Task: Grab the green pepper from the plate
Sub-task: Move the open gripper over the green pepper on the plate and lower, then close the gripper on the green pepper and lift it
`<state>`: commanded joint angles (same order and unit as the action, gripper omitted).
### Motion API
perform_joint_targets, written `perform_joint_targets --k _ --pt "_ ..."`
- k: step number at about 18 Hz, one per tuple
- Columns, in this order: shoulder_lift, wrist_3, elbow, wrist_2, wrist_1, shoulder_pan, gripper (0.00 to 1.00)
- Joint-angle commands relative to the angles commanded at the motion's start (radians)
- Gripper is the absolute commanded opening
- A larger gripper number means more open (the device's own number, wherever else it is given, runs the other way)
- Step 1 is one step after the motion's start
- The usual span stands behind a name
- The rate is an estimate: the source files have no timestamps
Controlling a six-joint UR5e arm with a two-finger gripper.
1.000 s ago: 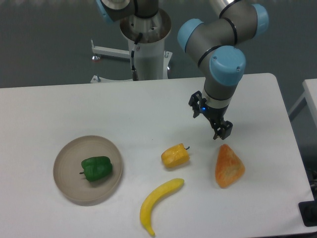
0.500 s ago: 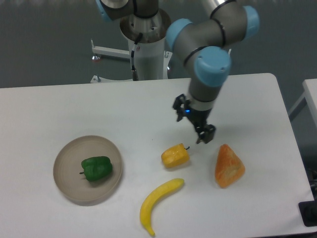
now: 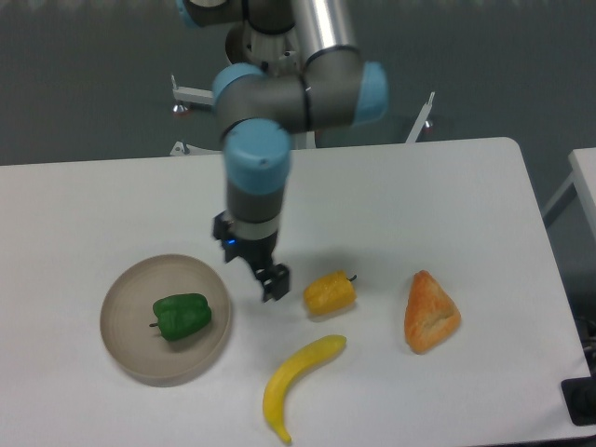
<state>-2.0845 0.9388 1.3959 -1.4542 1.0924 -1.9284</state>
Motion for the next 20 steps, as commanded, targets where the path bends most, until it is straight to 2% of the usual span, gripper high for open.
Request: perform_joint_targets --k 3,9,17,20 --pt "-0.032 0.003 -0.005 -0.002 -0.029 0.023 1.00" --pt "-0.066 0.012 -0.011 -0.002 -0.031 0.065 1.00" --pt "-0.101 0.014 -0.017 -0.003 -0.034 0.074 1.00" --pt "-0.115 0.011 -0.028 -0.005 -0.032 0.075 0.59"
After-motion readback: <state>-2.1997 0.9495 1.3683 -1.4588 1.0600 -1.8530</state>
